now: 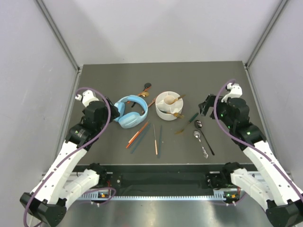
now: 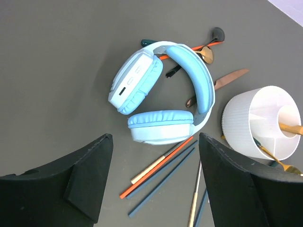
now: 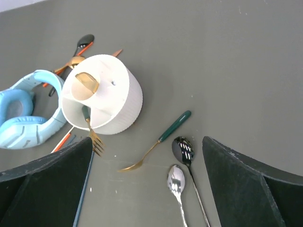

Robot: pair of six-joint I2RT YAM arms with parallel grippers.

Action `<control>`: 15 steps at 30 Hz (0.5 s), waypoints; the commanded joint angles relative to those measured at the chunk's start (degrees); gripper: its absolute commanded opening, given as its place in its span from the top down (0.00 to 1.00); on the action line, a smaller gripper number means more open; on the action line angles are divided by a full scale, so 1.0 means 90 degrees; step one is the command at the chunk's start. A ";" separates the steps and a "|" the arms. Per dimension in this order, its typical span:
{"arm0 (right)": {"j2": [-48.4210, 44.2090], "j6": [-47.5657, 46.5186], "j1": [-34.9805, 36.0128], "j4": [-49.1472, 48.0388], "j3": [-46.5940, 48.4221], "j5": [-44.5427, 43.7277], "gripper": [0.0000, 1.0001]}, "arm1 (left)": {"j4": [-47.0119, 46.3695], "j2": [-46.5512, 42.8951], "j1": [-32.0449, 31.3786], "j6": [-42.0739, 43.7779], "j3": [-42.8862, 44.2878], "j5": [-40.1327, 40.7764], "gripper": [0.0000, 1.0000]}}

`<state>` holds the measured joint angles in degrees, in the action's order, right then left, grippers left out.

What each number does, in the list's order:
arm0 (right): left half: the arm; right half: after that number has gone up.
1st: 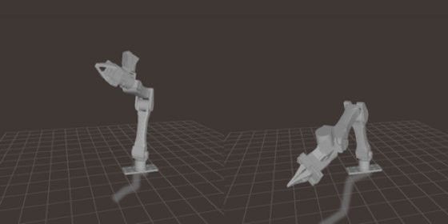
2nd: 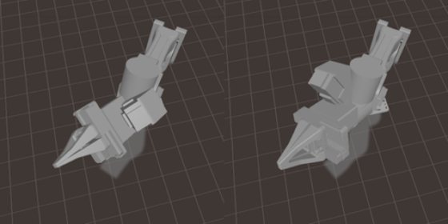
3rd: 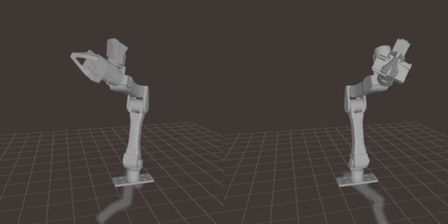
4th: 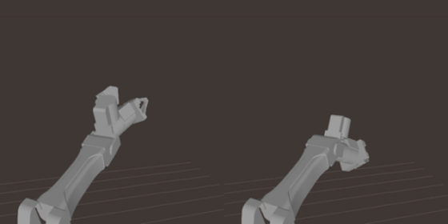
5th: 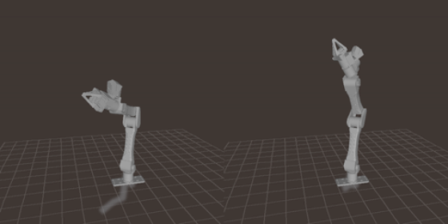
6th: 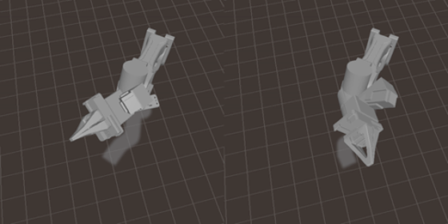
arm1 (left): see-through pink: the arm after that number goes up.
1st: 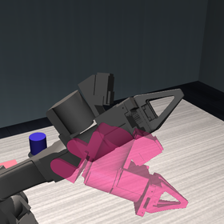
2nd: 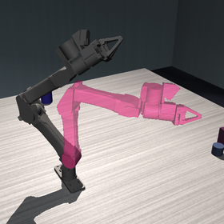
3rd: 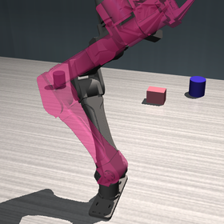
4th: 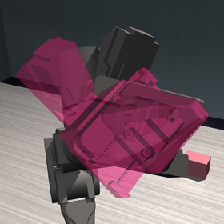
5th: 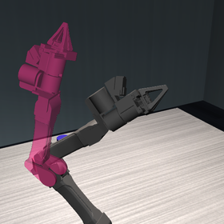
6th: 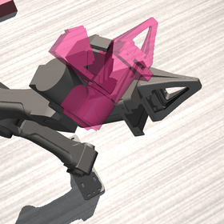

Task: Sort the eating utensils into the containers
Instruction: Pick up the spoon from the center of the board.

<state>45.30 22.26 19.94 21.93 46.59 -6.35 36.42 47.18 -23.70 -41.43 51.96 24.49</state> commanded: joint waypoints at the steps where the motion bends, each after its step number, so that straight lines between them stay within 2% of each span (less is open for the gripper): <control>1: 0.0288 -0.0110 -0.0048 -0.0084 0.0086 0.0022 0.00 | -0.0102 0.0167 0.0017 -0.0006 0.0212 0.0092 0.22; 8: 0.0826 -0.0091 -0.0048 -0.0142 0.0419 0.0626 0.00 | 0.0015 0.0179 0.0017 -0.0240 0.0350 -0.0503 0.20; 11: 0.0632 -0.0139 -0.0038 -0.0230 0.0117 0.0657 0.00 | 0.0084 -0.0241 0.0017 -0.0309 -0.0224 -0.0525 0.18; 15: 0.0562 -0.0218 -0.0058 0.0179 0.0194 -0.0511 0.00 | 0.0405 -0.0652 0.0017 -0.0221 -0.0452 -0.0251 0.18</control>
<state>51.99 21.61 19.94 22.48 46.89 -3.44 37.08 44.25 -23.70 -43.33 49.74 20.86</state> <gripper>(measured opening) 0.996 0.818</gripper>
